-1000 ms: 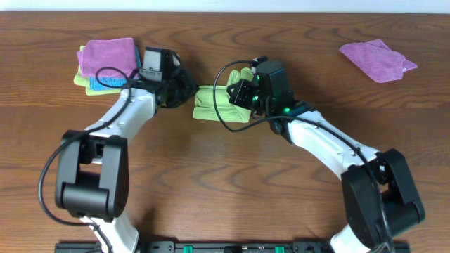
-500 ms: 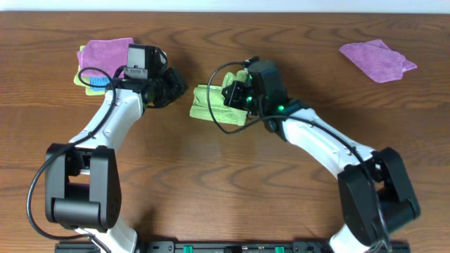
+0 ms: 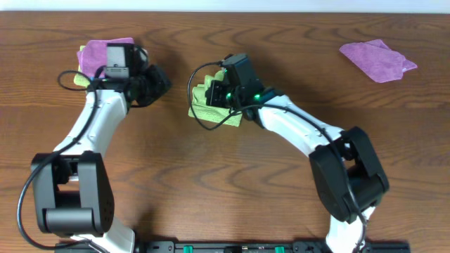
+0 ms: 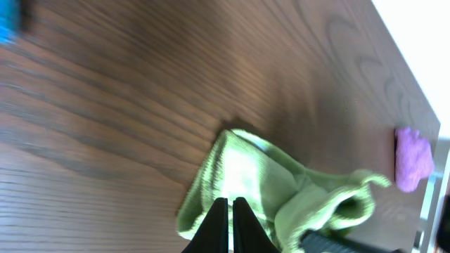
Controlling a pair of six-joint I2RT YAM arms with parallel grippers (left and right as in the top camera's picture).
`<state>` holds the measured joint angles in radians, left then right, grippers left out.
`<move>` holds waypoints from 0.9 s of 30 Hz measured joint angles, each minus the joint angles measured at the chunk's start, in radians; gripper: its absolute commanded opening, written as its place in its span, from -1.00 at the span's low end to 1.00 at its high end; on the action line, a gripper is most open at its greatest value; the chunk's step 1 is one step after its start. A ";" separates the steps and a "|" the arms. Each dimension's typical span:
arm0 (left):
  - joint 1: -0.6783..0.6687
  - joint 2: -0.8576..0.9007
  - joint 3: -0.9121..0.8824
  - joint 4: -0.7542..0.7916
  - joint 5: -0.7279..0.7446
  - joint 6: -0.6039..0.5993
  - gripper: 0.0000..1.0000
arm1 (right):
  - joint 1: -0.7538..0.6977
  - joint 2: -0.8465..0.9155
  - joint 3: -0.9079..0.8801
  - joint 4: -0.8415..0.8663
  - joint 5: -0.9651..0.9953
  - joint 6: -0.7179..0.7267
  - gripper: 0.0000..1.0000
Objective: Fold the cloth
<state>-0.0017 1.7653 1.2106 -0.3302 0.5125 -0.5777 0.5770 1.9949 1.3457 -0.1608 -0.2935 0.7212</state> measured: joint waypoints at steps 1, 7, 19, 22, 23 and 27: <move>0.011 -0.003 0.000 -0.001 0.000 0.000 -0.88 | 0.006 0.003 0.000 0.000 0.000 0.000 -0.97; 0.066 -0.013 0.000 -0.004 0.000 0.002 -0.89 | 0.038 0.013 0.001 0.010 -0.003 -0.003 -0.97; 0.069 -0.013 0.000 -0.006 0.000 0.003 -0.88 | 0.044 0.093 0.010 0.061 -0.003 0.003 -0.97; 0.069 -0.013 0.000 -0.007 0.000 0.003 -0.89 | 0.044 0.104 0.011 0.072 -0.003 0.006 -0.58; 0.069 -0.013 0.000 -0.007 0.000 0.003 -0.89 | 0.044 0.106 0.012 0.076 -0.001 0.013 -0.41; 0.069 -0.013 0.000 -0.008 0.000 0.003 -0.88 | 0.044 0.109 0.015 0.097 0.004 0.021 0.51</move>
<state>0.0673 1.7519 1.2106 -0.3378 0.5129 -0.5751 0.6212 2.1036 1.3605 -0.0639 -0.2893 0.7418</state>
